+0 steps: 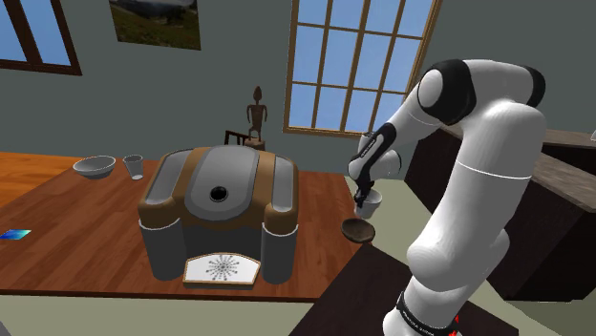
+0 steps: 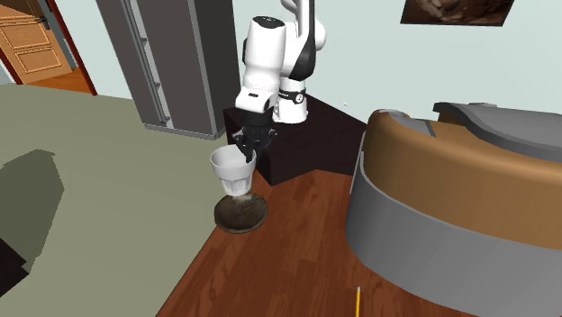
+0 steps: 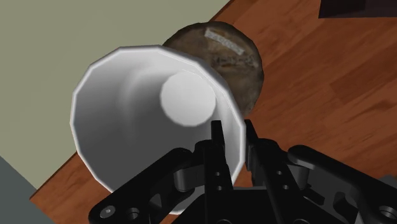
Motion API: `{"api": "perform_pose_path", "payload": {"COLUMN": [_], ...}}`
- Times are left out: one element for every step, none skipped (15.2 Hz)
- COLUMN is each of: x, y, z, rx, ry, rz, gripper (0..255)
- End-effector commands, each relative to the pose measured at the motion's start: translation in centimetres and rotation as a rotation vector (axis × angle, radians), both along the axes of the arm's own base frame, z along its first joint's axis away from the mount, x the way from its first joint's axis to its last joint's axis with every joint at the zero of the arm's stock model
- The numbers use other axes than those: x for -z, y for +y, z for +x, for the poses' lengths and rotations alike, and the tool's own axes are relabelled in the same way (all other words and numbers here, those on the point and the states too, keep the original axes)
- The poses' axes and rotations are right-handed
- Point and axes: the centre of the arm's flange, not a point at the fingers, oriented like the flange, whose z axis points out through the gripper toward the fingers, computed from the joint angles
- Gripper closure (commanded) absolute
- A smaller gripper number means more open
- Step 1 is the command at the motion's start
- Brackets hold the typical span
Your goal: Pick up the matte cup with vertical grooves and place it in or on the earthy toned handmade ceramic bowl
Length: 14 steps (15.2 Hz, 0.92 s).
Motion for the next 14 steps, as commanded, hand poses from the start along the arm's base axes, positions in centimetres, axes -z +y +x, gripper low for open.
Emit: {"api": "perform_pose_path", "payload": {"x": [0.9,1.5,2.0,2.5,3.1,3.6,4.1,4.6,5.2,5.7,6.2,6.8,7.3,7.8], "y": [0.0,0.0,0.0,0.0,0.0,0.0,0.0,0.0,0.0,0.0,0.0,0.0,0.0,0.0], "z": [-0.1,-0.1,-0.1,-0.1,-0.1,-0.1,-0.1,-0.1,-0.1,-0.1,-0.1,-0.1,-0.1,-0.1], "rx": [-0.001,-0.001,-0.001,-0.001,-0.001,-0.001,-0.001,-0.001,-0.001,-0.001,-0.001,-0.001,-0.001,-0.001], "ry": [-0.001,-0.001,-0.001,-0.001,-0.001,-0.001,-0.001,-0.001,-0.001,-0.001,-0.001,-0.001,-0.001,-0.001], "rz": [-0.001,-0.001,-0.001,-0.001,-0.001,-0.001,-0.001,-0.001,-0.001,-0.001,-0.001,-0.001,-0.001,-0.001], "gripper": [255,255,255,255,255,255,255,255,255,255,255,255,255,255]}}
